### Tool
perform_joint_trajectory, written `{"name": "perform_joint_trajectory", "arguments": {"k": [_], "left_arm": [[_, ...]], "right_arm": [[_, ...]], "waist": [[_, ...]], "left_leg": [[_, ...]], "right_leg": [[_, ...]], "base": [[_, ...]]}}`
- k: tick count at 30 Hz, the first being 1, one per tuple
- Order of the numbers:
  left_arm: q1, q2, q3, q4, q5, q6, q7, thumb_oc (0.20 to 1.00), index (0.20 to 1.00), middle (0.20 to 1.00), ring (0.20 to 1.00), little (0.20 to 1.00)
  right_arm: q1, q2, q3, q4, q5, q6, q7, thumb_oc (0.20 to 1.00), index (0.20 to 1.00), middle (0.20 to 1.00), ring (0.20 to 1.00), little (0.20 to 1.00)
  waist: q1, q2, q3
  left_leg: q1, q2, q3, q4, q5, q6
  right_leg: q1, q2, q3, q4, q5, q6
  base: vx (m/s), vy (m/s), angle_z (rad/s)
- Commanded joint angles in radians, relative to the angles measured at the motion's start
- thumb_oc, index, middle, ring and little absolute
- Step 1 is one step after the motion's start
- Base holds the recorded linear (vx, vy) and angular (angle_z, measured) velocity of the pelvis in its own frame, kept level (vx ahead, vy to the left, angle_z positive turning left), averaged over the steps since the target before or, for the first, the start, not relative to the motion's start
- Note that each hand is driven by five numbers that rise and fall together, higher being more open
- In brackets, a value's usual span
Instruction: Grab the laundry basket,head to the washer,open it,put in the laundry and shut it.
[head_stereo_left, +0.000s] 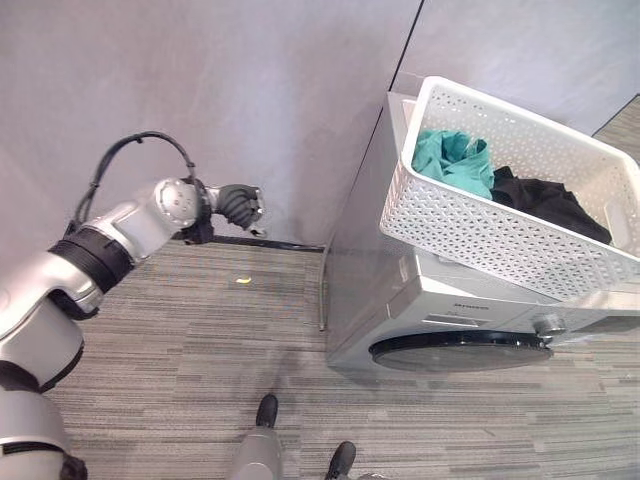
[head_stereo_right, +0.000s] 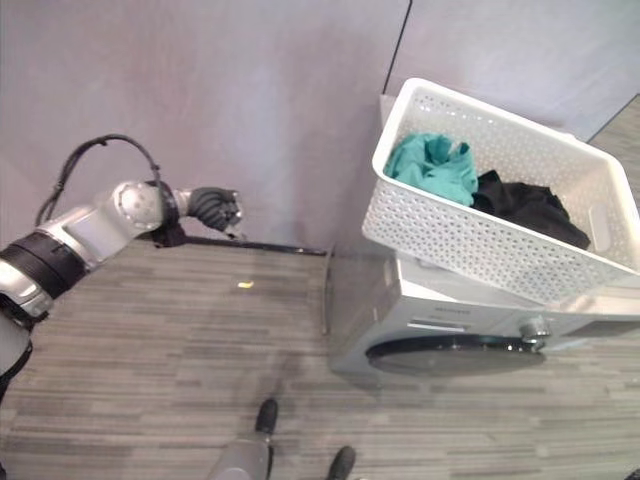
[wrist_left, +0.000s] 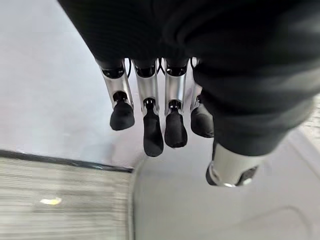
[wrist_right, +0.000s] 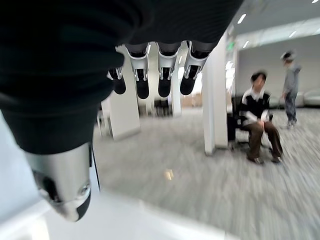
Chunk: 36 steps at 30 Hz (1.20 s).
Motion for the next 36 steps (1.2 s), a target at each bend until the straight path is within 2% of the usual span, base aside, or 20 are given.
{"name": "perform_joint_trajectory", "arguments": {"k": [1,7,9,10,12,14,16,17,18,20,23,24,25,26,27,30,31,32,35,36], "left_arm": [[0.012,-0.036,0.105,0.048,0.092,-0.014,0.031,0.200,0.200,0.200,0.200,0.200],[0.094,-0.028,0.240,0.147,0.091,-0.009,0.107,0.200,0.200,0.200,0.200,0.200],[0.044,0.088,0.213,0.199,0.148,-0.022,0.117,0.200,0.200,0.200,0.200,0.200],[0.041,0.089,0.210,0.199,0.148,-0.022,0.117,0.200,0.200,0.200,0.200,0.200],[-0.093,0.193,0.113,0.234,0.168,-0.054,0.126,0.200,0.200,0.200,0.200,0.200],[-0.115,0.256,0.119,0.221,0.139,-0.086,0.146,0.216,0.216,0.216,0.216,0.216],[-0.100,0.281,0.129,0.219,0.123,-0.089,0.141,0.300,0.300,0.300,0.300,0.300],[-0.014,0.350,0.211,0.186,0.097,-0.104,0.139,0.388,0.388,0.388,0.388,0.388],[-0.002,0.369,0.215,0.173,0.088,-0.105,0.132,0.407,0.407,0.407,0.407,0.407],[0.022,0.389,0.224,0.161,0.082,-0.107,0.131,0.445,0.445,0.445,0.445,0.445],[0.174,0.432,0.351,0.178,0.077,-0.096,0.130,0.445,0.445,0.445,0.445,0.445],[0.214,0.420,0.390,0.201,0.077,-0.088,0.132,0.485,0.485,0.485,0.485,0.485],[0.226,0.419,0.402,0.198,0.079,-0.088,0.132,0.624,0.624,0.624,0.624,0.624],[0.290,0.404,0.456,0.261,0.099,-0.075,0.128,0.834,0.834,0.834,0.834,0.834],[0.301,0.404,0.467,0.258,0.101,-0.075,0.128,1.000,1.000,1.000,1.000,1.000],[0.490,0.377,0.607,0.315,0.184,-0.078,0.119,1.000,1.000,1.000,1.000,1.000],[0.627,0.310,0.756,0.507,0.232,-0.063,0.174,1.000,1.000,1.000,1.000,1.000],[0.676,0.228,0.804,0.594,0.270,-0.057,0.202,1.000,1.000,1.000,1.000,1.000],[0.701,0.131,0.832,0.658,0.292,-0.052,0.235,1.000,1.000,1.000,1.000,1.000],[0.704,-0.027,0.845,0.711,0.291,-0.040,0.284,1.000,1.000,1.000,1.000,1.000]], "right_arm": [[-0.142,-0.110,0.096,-0.168,-0.067,-0.035,-0.132,1.000,1.000,1.000,1.000,1.000],[-0.133,-0.213,-0.017,-0.386,-0.028,-0.058,-0.236,1.000,1.000,1.000,1.000,1.000],[-0.041,-0.259,-0.115,-0.309,0.078,-0.088,-0.244,1.000,1.000,1.000,1.000,1.000],[-0.029,-0.259,-0.128,-0.309,0.078,-0.088,-0.245,1.000,1.000,1.000,1.000,1.000],[0.108,-0.257,-0.200,-0.084,0.191,-0.106,-0.173,1.000,1.000,1.000,1.000,1.000],[0.321,-0.232,-0.339,0.034,0.208,-0.108,-0.124,1.000,1.000,1.000,1.000,1.000],[0.519,-0.216,-0.523,0.074,0.222,-0.107,-0.108,1.000,1.000,1.000,1.000,1.000],[0.747,-0.176,-0.721,0.146,0.252,-0.108,-0.082,1.000,1.000,1.000,1.000,1.000],[0.960,-0.137,-0.912,0.152,0.255,-0.103,-0.078,1.000,1.000,1.000,1.000,1.000],[1.098,-0.101,-1.034,0.162,0.253,-0.099,-0.076,1.000,1.000,1.000,1.000,1.000],[1.405,0.076,-1.277,0.232,0.299,-0.078,-0.052,1.000,1.000,1.000,1.000,1.000],[1.448,0.117,-1.300,0.245,0.300,-0.071,-0.047,1.000,1.000,1.000,1.000,1.000],[1.452,0.114,-1.303,0.243,0.299,-0.071,-0.047,1.000,1.000,1.000,1.000,1.000],[1.483,0.193,-1.305,0.249,0.311,-0.057,-0.042,1.000,1.000,1.000,1.000,1.000],[1.480,0.191,-1.302,0.249,0.311,-0.057,-0.042,1.000,1.000,1.000,1.000,1.000],[1.493,0.142,-1.324,0.225,0.299,-0.047,0.010,1.000,1.000,1.000,1.000,1.000],[1.591,0.267,-1.328,0.249,0.287,-0.044,0.025,1.000,1.000,1.000,1.000,1.000],[1.559,0.360,-1.254,0.249,0.278,-0.050,0.018,1.000,1.000,1.000,1.000,1.000],[1.504,0.460,-1.168,0.249,0.272,-0.055,0.013,1.000,1.000,1.000,1.000,1.000],[1.405,0.661,-1.028,0.218,0.247,-0.065,-0.028,1.000,1.000,1.000,1.000,1.000]], "waist": [[0.031,0.065,-0.040],[0.019,0.070,-0.059],[0.022,0.078,-0.047],[0.022,0.075,-0.047],[0.029,0.088,-0.035],[0.027,0.095,-0.028],[0.022,0.080,-0.029],[0.012,0.082,-0.028],[0.024,0.067,-0.026],[0.034,0.056,-0.023],[0.045,0.052,-0.012],[0.051,0.054,-0.009],[0.051,0.057,-0.010],[0.053,0.057,-0.003],[0.049,0.057,-0.006],[0.053,0.052,0.002],[0.048,0.042,0.005],[0.043,0.044,0.008],[0.043,0.045,0.011],[0.047,0.048,0.017]], "left_leg": [[0.167,0.087,0.031,-0.155,0.041,-0.058],[0.169,0.091,0.035,-0.109,0.028,-0.054],[0.155,0.099,0.037,-0.041,0.004,-0.053],[0.153,0.098,0.036,-0.041,0.004,-0.053],[0.157,0.111,0.046,-0.034,-0.011,-0.054],[0.160,0.115,0.049,-0.045,-0.004,-0.053],[0.158,0.114,0.048,-0.051,0.002,-0.051],[0.162,0.119,0.050,-0.055,-0.004,-0.054],[0.161,0.120,0.051,-0.059,-0.004,-0.055],[0.157,0.116,0.050,-0.064,0.002,-0.053],[0.161,0.115,0.052,-0.079,-0.003,-0.054],[0.162,0.115,0.054,-0.079,-0.003,-0.054],[0.161,0.114,0.054,-0.079,-0.003,-0.054],[0.163,0.113,0.056,-0.079,-0.007,-0.051],[0.157,0.110,0.055,-0.080,-0.001,-0.050],[0.158,0.115,0.060,-0.069,-0.013,-0.050],[0.158,0.119,0.070,-0.062,-0.016,-0.049],[0.159,0.120,0.074,-0.058,-0.021,-0.048],[0.159,0.118,0.074,-0.052,-0.024,-0.045],[0.153,0.113,0.069,-0.045,-0.027,-0.038]], "right_leg": [[0.027,0.016,-0.035,-0.003,-0.054,0.060],[0.036,0.019,-0.029,-0.003,-0.057,0.053],[0.042,0.023,-0.019,-0.003,-0.058,0.047],[0.041,0.023,-0.020,-0.003,-0.058,0.048],[0.051,0.032,-0.021,-0.003,-0.059,0.047],[0.053,0.036,-0.023,-0.003,-0.058,0.048],[0.049,0.035,-0.028,-0.003,-0.055,0.048],[0.052,0.038,-0.029,-0.003,-0.060,0.048],[0.049,0.037,-0.032,-0.003,-0.059,0.050],[0.043,0.033,-0.033,-0.003,-0.055,0.051],[0.039,0.030,-0.031,-0.003,-0.055,0.054],[0.039,0.029,-0.029,-0.003,-0.055,0.054],[0.038,0.029,-0.029,-0.003,-0.054,0.054],[0.039,0.029,-0.025,-0.003,-0.055,0.052],[0.034,0.026,-0.027,-0.003,-0.052,0.052],[0.038,0.028,-0.023,-0.003,-0.058,0.046],[0.037,0.026,-0.012,-0.003,-0.059,0.043],[0.037,0.026,-0.007,-0.003,-0.059,0.041],[0.040,0.024,-0.004,-0.003,-0.061,0.038],[0.039,0.017,-0.006,-0.003,-0.060,0.033]], "base": [[0.00,0.000,0.00],[-0.03,0.007,0.00],[-0.06,-0.006,-0.05],[-0.05,-0.026,-0.06],[-0.05,-0.035,-0.05],[-0.02,-0.022,-0.03],[0.00,-0.008,-0.02],[0.00,0.000,0.00],[0.00,0.000,0.00],[0.00,0.015,0.08],[0.02,0.022,0.05],[0.00,0.000,0.00],[0.02,0.018,-0.05],[0.00,0.015,-0.10],[0.01,0.019,-0.10],[-0.01,0.002,-0.15],[-0.01,0.001,-0.12],[0.00,0.000,0.00],[0.00,0.017,0.02],[-0.01,0.033,0.07]]}}
